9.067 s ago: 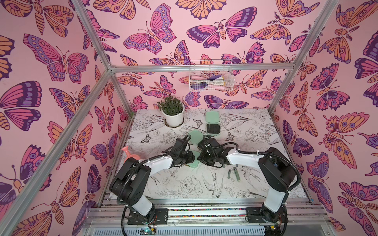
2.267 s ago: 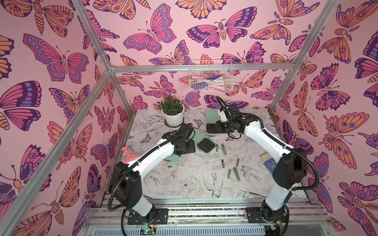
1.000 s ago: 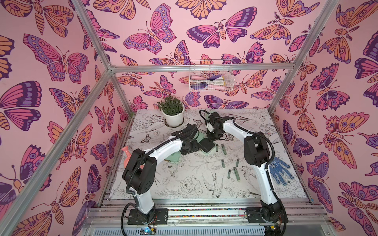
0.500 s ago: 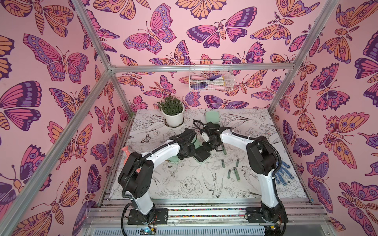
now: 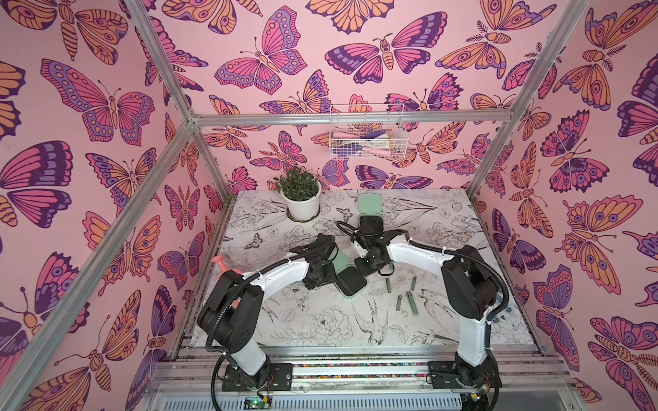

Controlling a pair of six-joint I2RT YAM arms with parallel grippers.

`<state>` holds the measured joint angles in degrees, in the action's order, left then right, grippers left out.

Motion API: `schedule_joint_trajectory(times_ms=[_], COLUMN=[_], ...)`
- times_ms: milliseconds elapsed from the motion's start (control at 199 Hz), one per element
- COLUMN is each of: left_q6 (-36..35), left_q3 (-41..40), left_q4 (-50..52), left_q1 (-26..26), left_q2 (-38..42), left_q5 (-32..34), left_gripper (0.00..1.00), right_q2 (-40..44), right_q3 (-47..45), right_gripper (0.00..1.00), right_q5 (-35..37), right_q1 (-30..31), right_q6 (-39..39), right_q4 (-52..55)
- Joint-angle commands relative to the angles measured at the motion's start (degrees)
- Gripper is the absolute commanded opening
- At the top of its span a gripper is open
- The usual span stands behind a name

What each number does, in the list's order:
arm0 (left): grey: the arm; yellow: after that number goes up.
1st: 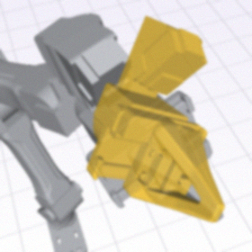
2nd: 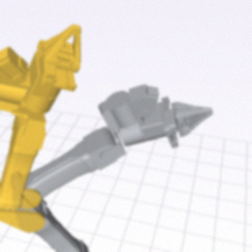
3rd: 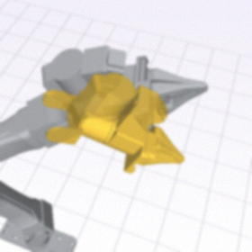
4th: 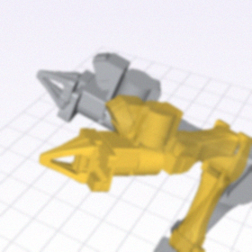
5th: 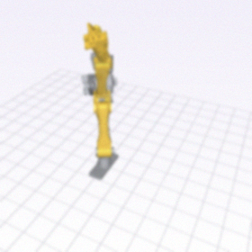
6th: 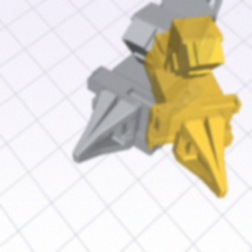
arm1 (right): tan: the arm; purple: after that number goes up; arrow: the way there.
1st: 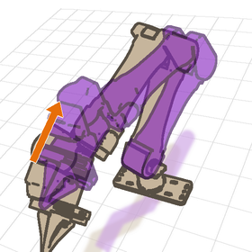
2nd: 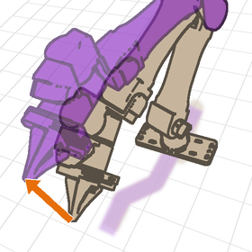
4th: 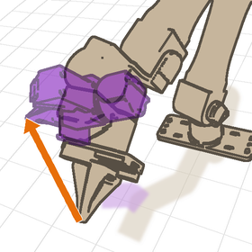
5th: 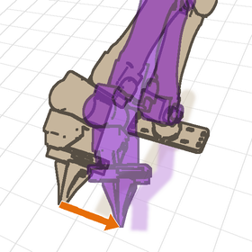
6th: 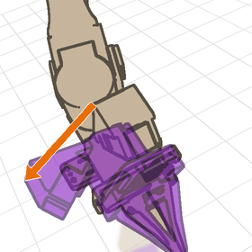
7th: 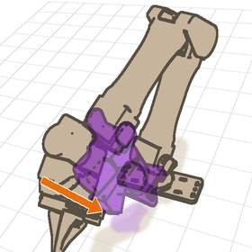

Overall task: Organize nail clipper sets
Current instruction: Move the storage box to the center of the board, then pick up the storage box at the center of the board.

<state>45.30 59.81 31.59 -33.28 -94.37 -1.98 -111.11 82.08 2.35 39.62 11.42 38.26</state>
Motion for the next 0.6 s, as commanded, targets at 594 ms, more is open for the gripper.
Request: schedule_joint_trajectory(times_ms=[594], left_q6=[0.0], left_q3=[-0.7], left_q4=[0.0], left_q1=[0.5], left_q2=[2.1], left_q5=[-0.2], left_gripper=[0.62], right_q2=[-3.4], right_q3=[0.9], right_gripper=[0.43], right_q5=[6.2], right_q1=[-13.8], right_q6=[-0.3], right_q4=[1.4])
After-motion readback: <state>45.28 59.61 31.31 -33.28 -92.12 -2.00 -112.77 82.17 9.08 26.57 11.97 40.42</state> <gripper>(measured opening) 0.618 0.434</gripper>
